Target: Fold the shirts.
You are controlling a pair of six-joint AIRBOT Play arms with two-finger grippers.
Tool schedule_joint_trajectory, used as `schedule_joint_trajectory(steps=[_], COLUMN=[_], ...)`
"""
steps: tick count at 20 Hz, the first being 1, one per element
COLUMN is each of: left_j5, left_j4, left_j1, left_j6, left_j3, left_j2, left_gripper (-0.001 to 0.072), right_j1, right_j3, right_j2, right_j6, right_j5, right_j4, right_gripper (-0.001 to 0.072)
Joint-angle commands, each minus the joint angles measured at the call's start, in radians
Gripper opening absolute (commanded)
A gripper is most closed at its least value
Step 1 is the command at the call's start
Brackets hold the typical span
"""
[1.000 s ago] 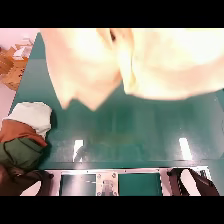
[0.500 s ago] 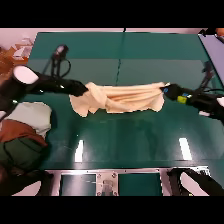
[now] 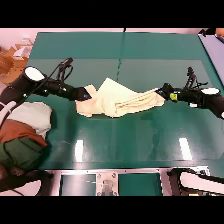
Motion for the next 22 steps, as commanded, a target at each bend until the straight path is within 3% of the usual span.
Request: schedule_joint_trajectory(steps=[1,7,13,14,16,17,22], left_j5=[-0.111,0.463,0.678,0.692,0.693,0.667,0.322], left_j4=[0.018,-0.001,-0.012,-0.011,-0.012,-0.015,-0.004], left_j1=[-0.062,-0.402,-0.434,-0.434,-0.434,-0.434,-0.413], left_j6=[-0.122,-0.181,-0.242,-0.241,-0.241,-0.241,-0.161], left_j3=[-0.021,-0.171,-0.159,-0.153,-0.131,-0.103,0.213], left_j2=[-0.007,-0.092,-0.187,-0.187,-0.185,-0.185,-0.066], left_gripper=[0.0492,0.0492,0.0490,0.0471,0.0074,0.0026,0.0026], right_j1=[-0.023,-0.021,-0.021,-0.021,-0.021,-0.022,-0.094], right_j3=[0.035,0.032,0.032,0.032,0.032,0.033,0.156], right_j2=[-0.023,-0.023,-0.023,-0.023,-0.023,-0.023,0.057], right_j6=[-0.001,0.000,0.000,0.000,0.000,0.000,0.004], right_j5=[0.063,0.063,0.063,0.063,0.064,0.070,0.199], right_j4=[-0.053,-0.054,-0.053,-0.053,-0.053,-0.053,0.004], right_gripper=[0.0012,0.0012,0.0012,0.0011,0.0011,0.0011,0.0010])
